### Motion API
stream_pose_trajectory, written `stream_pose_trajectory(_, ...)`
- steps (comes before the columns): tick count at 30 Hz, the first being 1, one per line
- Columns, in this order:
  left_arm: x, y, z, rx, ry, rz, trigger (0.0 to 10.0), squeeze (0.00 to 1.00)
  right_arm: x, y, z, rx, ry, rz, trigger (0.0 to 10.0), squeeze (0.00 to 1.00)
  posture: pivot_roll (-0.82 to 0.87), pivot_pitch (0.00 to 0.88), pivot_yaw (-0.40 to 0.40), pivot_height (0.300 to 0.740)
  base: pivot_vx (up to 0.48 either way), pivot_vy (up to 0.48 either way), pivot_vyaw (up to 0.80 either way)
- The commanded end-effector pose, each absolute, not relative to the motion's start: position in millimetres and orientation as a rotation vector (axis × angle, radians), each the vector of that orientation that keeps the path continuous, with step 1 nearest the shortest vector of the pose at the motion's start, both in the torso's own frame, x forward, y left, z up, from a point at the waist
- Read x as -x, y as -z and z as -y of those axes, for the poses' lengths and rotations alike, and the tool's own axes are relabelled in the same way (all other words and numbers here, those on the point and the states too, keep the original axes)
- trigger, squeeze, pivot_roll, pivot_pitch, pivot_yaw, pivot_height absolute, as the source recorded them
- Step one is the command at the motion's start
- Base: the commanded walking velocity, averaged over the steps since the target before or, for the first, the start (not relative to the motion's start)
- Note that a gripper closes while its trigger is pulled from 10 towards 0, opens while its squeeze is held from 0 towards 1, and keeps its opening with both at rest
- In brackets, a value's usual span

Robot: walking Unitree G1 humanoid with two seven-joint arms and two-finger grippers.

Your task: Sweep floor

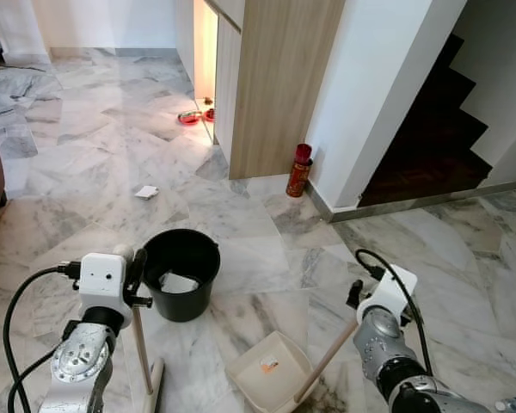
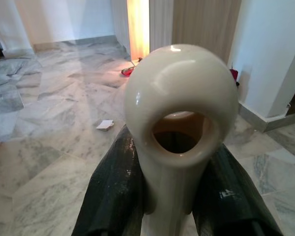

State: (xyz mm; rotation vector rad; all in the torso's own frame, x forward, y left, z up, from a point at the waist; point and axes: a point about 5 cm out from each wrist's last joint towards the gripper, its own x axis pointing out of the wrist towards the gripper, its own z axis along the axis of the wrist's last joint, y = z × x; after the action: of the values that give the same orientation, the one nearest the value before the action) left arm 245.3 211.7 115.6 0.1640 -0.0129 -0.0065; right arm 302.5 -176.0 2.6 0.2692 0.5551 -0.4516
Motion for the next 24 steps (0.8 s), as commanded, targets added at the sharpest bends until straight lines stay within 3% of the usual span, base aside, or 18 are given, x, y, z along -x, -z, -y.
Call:
stream_pose_trajectory(1, -246.2, -124.5, -210.4, -0.182, 0.012, 0.046, 10.0, 0.0, -298.8, 2.0, 176.1, -0.258, 0.442, -0.584, 10.0, 0.0, 0.26, 0.085, -0.127, 0.74, 0.0, 0.0, 0.0)
stream_pose_trajectory(24, -247.2, -127.2, -210.6, -0.181, 0.014, 0.057, 10.0, 0.0, -307.8, -8.8, 174.3, -0.31, 0.422, -0.491, 10.0, 0.0, 0.26, 0.085, -0.122, 0.74, 0.0, 0.0, 0.0)
